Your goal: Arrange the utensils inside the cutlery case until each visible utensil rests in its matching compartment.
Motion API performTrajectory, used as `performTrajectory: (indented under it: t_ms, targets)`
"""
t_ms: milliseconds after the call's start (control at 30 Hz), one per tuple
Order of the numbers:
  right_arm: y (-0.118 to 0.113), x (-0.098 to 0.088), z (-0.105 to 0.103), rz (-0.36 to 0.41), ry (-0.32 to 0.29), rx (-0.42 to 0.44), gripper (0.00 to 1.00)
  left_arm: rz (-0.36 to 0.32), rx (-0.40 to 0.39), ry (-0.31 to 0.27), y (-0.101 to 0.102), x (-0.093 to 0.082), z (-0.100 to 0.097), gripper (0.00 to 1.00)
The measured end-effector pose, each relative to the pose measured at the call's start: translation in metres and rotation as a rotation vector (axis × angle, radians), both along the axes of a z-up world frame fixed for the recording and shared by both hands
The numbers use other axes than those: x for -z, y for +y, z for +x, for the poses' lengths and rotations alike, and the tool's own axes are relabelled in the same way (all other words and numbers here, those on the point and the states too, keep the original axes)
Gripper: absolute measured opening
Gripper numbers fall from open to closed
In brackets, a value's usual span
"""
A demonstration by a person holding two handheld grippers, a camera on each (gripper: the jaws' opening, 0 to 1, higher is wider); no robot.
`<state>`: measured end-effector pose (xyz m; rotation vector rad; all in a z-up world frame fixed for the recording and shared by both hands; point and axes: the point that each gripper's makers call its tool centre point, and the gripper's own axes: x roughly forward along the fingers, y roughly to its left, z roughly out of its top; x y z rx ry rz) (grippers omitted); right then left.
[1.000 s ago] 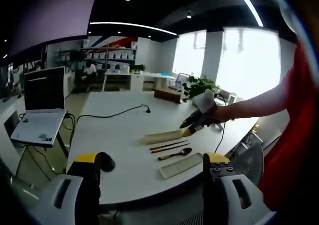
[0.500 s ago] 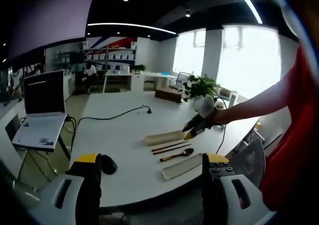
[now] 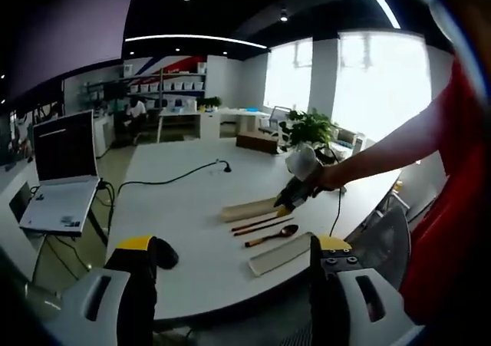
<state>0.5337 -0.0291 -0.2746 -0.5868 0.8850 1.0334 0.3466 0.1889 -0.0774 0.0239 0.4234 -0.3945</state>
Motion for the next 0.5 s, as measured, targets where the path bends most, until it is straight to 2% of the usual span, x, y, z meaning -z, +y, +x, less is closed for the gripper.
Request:
performTrajectory:
  t_ms: [200,267,367,500]
  targets:
    - [0.003,0.005,0.003,-0.019,0.006,-0.012,0.18,0.009,-0.023,0.004,0.006,0.001,-0.003,0.84]
    - [0.005,0.007,0.001,-0.027,0.001,-0.036,0.17,0.007,-0.032,0.006,0.008,0.002,-0.003,0.84]
    - [0.005,0.015,-0.002,-0.08,-0.013,-0.103,0.16,0.008,-0.035,0.007,0.009,0.002,-0.004,0.84]
    - [0.005,0.021,-0.005,-0.099,0.012,-0.112,0.14,0.022,-0.037,0.01,0.01,0.003,-0.005,0.84]
